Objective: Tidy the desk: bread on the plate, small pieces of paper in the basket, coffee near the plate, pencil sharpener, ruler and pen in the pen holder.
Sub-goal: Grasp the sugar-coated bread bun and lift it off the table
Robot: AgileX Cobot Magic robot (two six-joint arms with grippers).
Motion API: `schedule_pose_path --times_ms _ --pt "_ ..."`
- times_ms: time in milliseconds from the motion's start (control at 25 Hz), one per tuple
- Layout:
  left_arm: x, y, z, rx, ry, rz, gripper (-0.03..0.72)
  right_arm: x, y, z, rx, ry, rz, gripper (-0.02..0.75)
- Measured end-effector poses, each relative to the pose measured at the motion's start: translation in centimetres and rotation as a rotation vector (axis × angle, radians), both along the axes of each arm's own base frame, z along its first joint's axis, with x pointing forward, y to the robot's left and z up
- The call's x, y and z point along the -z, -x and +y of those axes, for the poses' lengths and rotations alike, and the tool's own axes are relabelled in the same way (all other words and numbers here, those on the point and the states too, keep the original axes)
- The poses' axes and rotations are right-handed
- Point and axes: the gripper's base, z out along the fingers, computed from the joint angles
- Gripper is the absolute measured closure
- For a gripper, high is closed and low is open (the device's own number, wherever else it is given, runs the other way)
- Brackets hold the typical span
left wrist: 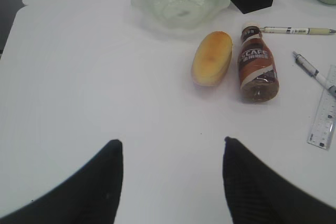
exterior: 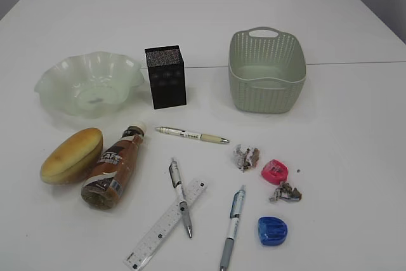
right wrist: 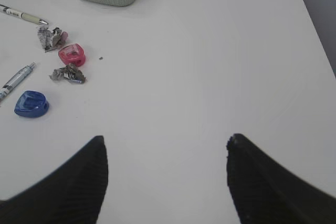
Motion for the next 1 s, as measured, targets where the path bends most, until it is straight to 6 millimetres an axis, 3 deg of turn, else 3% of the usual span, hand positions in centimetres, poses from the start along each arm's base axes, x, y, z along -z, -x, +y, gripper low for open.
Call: schedule_pose_path --times_ms 480,640,1000 --pt "0.0 -0.5 0.0 0.000 -0.002 0.031 0.249 0.0 0.0 0.0 0.000 0.000 0.000 0.222" --pt "-0.5 -2.3 -0.2 0.000 -0.010 0.141 0.249 0.0 0.0 0.0 0.000 0.000 0.000 0.222" --pt "-3.6 -6.2 -0.4 0.000 -0.019 0.266 0.251 0.0 0.0 0.0 0.000 0.000 0.000 0.223"
